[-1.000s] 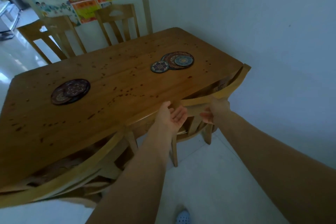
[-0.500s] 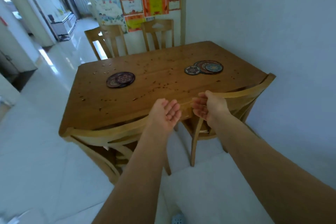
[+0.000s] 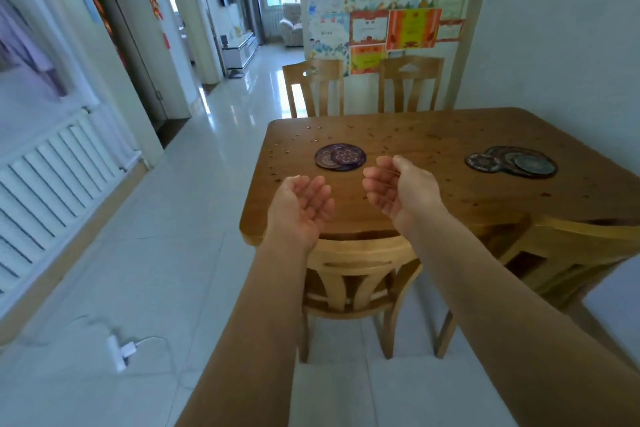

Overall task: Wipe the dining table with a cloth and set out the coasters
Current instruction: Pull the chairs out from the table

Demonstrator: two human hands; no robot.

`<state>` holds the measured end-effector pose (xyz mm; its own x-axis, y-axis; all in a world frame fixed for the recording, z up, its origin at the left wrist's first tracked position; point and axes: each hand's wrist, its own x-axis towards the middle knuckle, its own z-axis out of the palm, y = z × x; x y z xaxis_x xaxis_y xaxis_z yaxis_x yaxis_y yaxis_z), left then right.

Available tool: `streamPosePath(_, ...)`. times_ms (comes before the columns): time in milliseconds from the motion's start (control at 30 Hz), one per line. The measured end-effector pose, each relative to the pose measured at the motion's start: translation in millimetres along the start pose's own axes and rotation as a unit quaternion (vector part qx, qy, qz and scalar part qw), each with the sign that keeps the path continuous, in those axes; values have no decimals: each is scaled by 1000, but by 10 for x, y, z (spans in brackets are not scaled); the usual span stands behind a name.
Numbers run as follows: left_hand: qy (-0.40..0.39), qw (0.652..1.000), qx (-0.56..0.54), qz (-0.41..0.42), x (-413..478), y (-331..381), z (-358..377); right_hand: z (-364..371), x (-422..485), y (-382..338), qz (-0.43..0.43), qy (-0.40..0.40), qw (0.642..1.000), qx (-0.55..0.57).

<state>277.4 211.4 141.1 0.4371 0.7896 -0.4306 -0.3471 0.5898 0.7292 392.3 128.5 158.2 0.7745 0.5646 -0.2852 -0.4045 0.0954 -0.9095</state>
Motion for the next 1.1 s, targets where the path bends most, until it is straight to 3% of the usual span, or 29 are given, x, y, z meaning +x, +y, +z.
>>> streamPosePath(233, 17, 997, -49, 56, 594, 1151, -838, 1303, 205, 238, -11, -13, 999, 44)
streamPosePath(500, 41, 994, -31, 101, 1451, 2470, -1701, 2795, 523, 428, -11, -12, 996, 87)
streamPosePath(833, 58, 991, -66, 104, 2299, 3344, -2306, 4050, 1114, 725, -6, -36, 997, 75)
streamPosePath(1100, 49, 990, -76, 113, 3249, 3938, -2321, 4922, 2027, 853, -6, -44, 996, 77)
